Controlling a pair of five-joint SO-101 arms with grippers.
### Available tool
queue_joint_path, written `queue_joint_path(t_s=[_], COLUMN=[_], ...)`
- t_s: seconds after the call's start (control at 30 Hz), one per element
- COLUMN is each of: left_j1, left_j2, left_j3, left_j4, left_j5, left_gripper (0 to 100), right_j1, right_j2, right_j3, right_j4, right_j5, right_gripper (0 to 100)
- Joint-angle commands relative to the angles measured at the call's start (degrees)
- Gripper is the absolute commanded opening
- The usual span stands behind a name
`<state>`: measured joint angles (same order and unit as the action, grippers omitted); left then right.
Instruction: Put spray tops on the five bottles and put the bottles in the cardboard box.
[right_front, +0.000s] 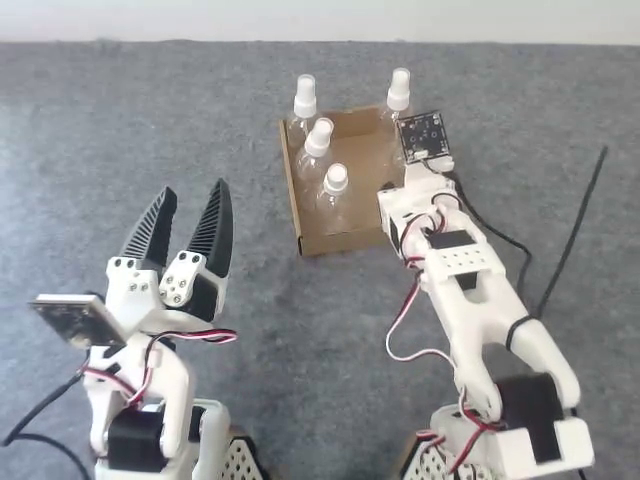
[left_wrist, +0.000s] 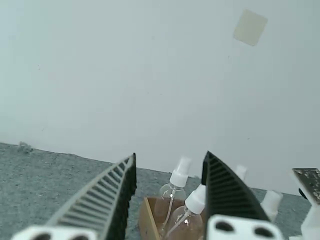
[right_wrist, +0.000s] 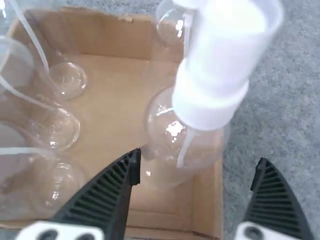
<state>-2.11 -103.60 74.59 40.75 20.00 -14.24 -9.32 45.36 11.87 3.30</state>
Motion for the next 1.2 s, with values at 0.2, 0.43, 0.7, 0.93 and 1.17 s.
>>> queue_joint_path(t_s=[0.2,0.43,0.7,0.93,1.17], left_j1=[-0.4,-0.4,-0.4,-0.4,-0.4], left_j2=[-0.9,-0.9,-0.9,-0.9,-0.9], left_j3=[-0.7,-0.7,-0.7,-0.7,-0.5], left_j4=[-1.7,-1.7,-1.7,-1.7,-1.7], left_j5=[0.2,0.2,0.2,0.2,0.2], left_gripper=[20,20,20,20,20], right_j1=[-1.9,-2.0,-2.0,-2.0,-2.0], right_j2=[-8.4,-11.7,-18.6,-25.2,-29.7], right_j3=[1.8,4.1,6.0,6.4,6.4], right_j4=[0.6,0.7,6.6,12.9,16.8], right_j5=[0.1,1.4,3.4,3.3,3.5], right_gripper=[31.0,30.9,30.8,30.6,14.4])
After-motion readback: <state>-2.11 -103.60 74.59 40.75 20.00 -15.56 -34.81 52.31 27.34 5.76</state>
